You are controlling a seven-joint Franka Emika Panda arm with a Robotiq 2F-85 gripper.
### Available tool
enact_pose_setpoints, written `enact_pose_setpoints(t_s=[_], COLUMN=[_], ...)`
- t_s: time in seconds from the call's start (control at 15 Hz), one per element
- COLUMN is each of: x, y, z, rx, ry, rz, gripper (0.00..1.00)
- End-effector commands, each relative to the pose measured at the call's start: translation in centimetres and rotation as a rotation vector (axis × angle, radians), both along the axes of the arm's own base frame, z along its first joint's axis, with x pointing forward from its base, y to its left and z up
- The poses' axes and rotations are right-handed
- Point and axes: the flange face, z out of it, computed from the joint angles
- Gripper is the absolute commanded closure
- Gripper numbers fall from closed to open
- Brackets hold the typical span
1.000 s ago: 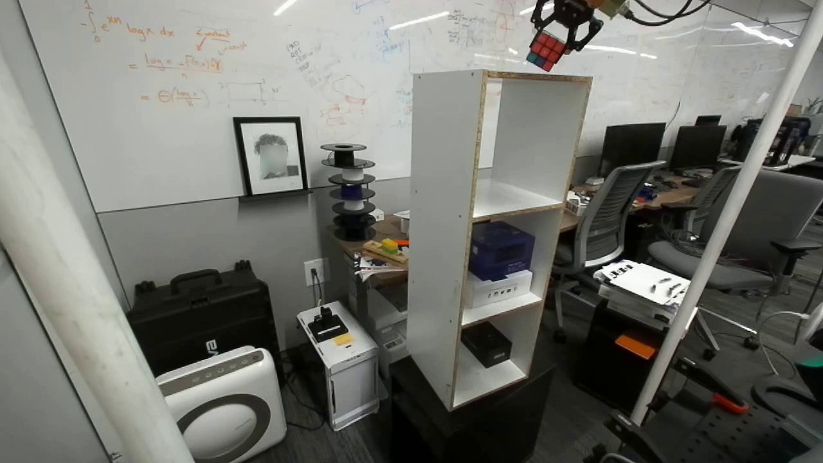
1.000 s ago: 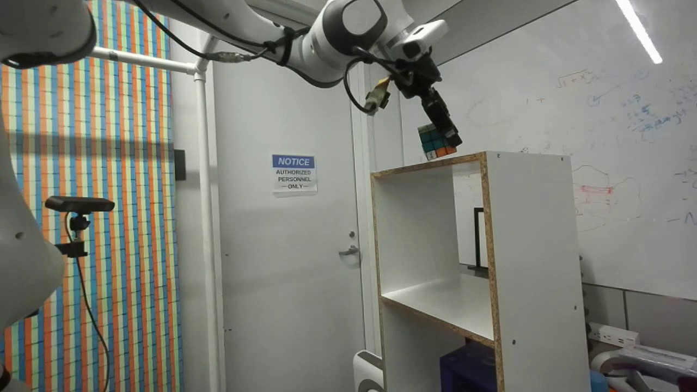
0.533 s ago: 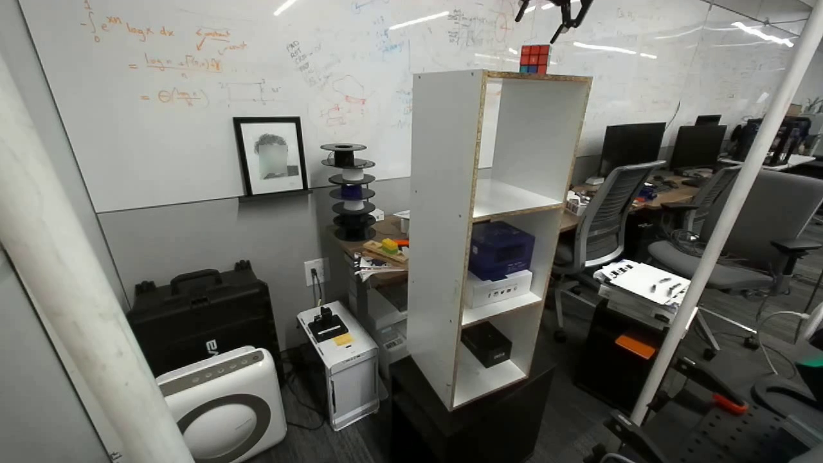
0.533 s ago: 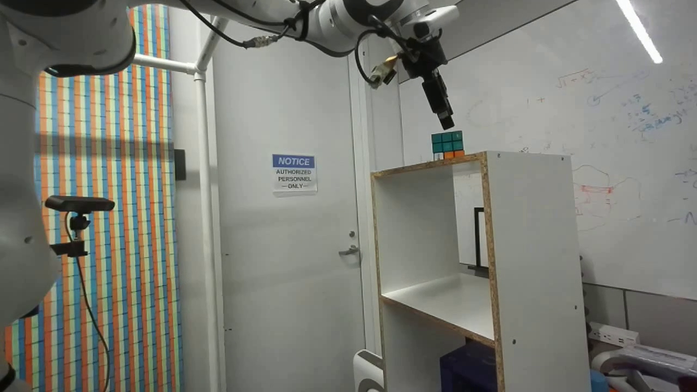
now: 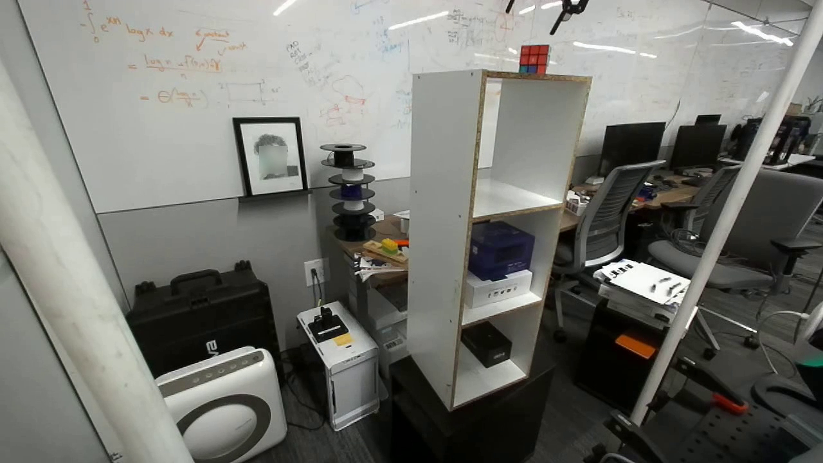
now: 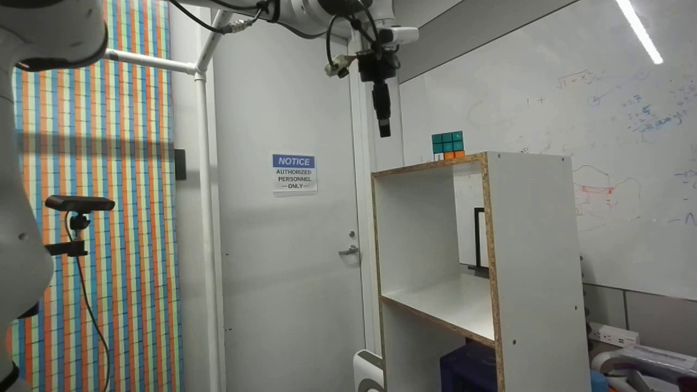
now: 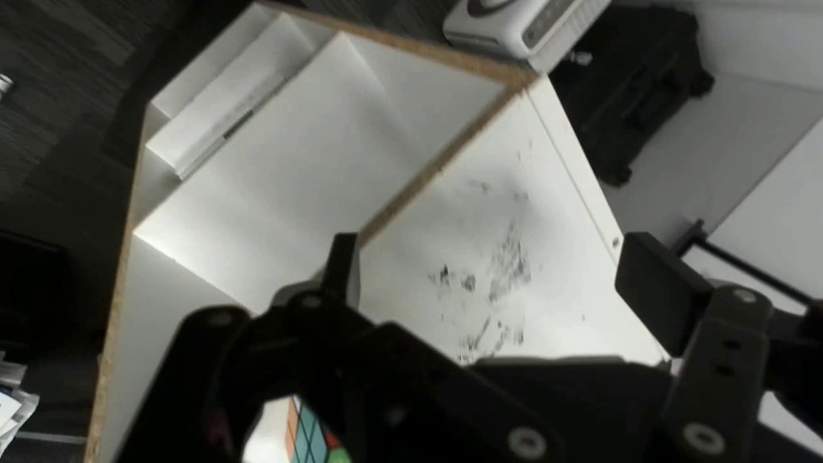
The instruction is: Put the rubix cube on the top of the shelf
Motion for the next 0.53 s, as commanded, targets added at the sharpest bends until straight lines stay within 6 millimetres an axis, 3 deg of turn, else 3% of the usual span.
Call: enact_pose_setpoints(t_s=[0.0,0.27,0.47], x=[-5.9,-11.3,-14.2], y=[2.8,5.6,7.2], z=[-2.4,-8.1,-12.0], rx=[-0.050,-0.156,-0.281], ry=[0.119,0.264,0.331], rz=[0.167,0.349,0.463], gripper=[0.00,0.00,0.00])
